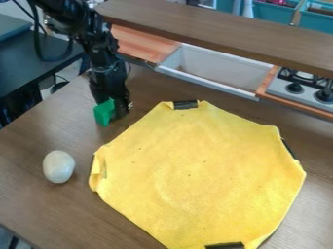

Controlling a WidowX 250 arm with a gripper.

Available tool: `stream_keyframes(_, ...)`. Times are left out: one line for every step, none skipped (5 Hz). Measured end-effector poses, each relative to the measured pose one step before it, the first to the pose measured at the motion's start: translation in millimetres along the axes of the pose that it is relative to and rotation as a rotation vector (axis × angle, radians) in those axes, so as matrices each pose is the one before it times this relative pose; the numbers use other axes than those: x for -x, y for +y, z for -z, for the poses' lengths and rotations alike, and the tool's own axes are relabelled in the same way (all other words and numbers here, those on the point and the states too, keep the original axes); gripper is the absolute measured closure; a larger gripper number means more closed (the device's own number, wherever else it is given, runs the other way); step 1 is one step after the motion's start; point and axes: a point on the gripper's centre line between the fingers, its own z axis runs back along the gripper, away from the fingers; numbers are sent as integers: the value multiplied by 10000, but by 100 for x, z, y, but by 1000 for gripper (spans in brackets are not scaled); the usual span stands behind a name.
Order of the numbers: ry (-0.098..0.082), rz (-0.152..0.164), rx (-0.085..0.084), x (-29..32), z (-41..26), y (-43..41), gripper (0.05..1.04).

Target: Put the green figure on the top edge of the cloth

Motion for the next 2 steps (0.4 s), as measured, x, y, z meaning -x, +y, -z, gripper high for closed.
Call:
stream_keyframes(201, 60, 117, 764, 470, -820, 484)
stream_keyframes(-45, 220, 111, 486, -547, -1013, 503)
